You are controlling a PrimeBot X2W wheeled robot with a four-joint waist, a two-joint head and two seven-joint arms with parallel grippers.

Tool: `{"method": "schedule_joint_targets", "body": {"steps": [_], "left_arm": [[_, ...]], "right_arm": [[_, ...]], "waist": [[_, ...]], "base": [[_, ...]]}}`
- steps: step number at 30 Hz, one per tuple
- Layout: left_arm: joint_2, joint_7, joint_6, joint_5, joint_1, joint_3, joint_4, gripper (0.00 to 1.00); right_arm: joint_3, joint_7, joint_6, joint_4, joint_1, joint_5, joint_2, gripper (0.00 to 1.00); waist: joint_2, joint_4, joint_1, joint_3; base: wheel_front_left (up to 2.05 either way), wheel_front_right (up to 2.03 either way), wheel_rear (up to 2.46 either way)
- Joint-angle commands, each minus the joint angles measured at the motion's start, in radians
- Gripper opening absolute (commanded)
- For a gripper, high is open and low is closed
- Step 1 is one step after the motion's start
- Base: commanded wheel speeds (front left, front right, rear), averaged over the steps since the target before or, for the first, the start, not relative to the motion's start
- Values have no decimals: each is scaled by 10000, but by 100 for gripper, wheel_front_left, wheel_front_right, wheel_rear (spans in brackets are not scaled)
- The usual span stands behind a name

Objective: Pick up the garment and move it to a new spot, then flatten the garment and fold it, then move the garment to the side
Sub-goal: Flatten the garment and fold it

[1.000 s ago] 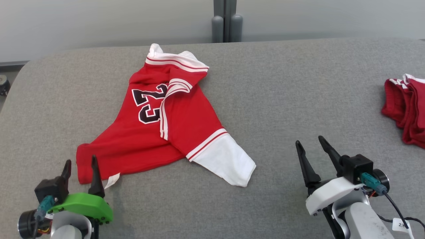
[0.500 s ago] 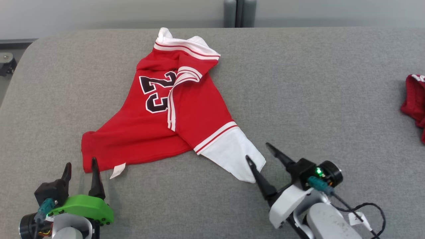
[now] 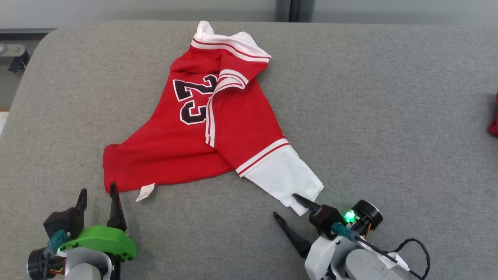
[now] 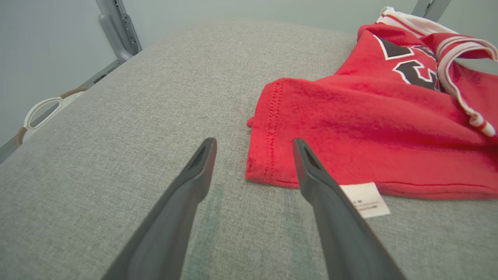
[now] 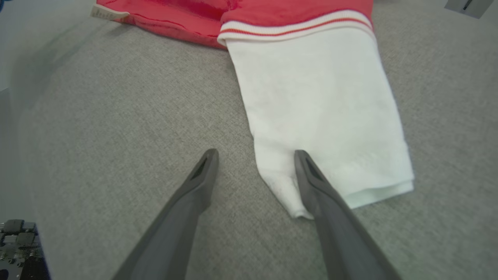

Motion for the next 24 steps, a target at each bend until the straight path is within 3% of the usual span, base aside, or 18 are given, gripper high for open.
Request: {"method": "schedule_joint_targets", "body": {"steps": [1,2,3,4,5,10,16,24], "left_arm": [[-47,-4,-42,25,-159,23,22,100],[-57,-4,-52,31,-167,31,29,100],[-70,-4,-50,27,-158,51,41,100],[-79,-4,-52,29,-140,60,46,100],[-85,-4,-59,35,-110,68,49,100],[-114,-4,-78,78,86,126,69,100],[-149,-4,-79,45,216,27,-48,100],[-161,-4,-82,-11,396,-195,-161,100]], "right_arm": [[32,8,-16,238,-115,3,-52,52],[55,11,-16,337,-158,6,-50,41],[63,16,-16,423,-182,27,-52,10],[53,16,-15,471,-196,45,-52,10],[22,16,-12,537,-203,39,-47,0],[-525,15,-18,579,-129,-94,-73,0],[-1307,2,-18,-238,180,-266,-56,0],[-3332,2,-16,-1736,179,-468,-50,0]], "waist": [[0,95,0,77],[0,117,0,85],[0,142,0,84],[0,159,0,76],[0,172,0,62],[0,144,0,-73],[0,6,0,-240],[0,-286,0,-546]], "base": [[0,0,0],[0,0,0],[0,0,0],[0,0,0],[0,0,0],[0,0,0],[0,0,0],[0,0,0]]}}
